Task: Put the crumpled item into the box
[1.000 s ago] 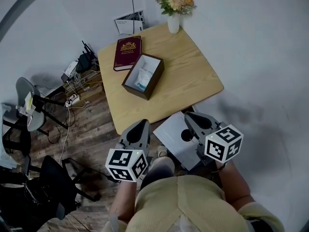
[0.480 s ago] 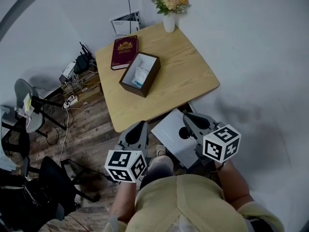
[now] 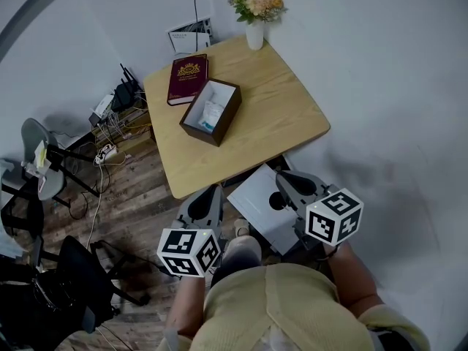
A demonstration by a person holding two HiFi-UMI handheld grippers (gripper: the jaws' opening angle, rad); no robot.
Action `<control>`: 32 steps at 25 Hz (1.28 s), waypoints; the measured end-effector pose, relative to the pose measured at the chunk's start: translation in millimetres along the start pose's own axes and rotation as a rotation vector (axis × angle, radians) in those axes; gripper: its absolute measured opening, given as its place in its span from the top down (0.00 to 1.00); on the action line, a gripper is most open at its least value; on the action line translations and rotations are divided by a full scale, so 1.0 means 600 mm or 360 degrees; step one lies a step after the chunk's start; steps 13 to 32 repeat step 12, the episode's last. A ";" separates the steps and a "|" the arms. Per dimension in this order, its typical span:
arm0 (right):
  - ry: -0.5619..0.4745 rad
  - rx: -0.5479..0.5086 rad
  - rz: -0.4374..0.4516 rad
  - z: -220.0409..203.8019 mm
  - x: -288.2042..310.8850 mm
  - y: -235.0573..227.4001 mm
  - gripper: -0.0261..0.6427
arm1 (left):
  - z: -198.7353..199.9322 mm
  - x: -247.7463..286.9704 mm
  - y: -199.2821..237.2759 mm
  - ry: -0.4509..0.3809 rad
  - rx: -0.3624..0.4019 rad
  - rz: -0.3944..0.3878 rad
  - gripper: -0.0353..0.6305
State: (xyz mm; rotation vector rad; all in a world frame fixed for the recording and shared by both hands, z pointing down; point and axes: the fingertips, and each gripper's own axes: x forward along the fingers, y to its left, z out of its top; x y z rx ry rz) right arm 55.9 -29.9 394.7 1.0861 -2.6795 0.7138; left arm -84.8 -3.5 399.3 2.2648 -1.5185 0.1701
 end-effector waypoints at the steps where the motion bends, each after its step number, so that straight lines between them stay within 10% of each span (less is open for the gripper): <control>1: -0.0001 -0.0001 0.0001 0.000 0.001 0.001 0.92 | 0.000 -0.001 0.001 -0.0001 -0.0001 0.0003 0.91; 32: -0.0011 0.0002 -0.0007 0.002 0.005 0.006 0.92 | -0.001 -0.007 0.008 0.0000 -0.0006 0.0006 0.91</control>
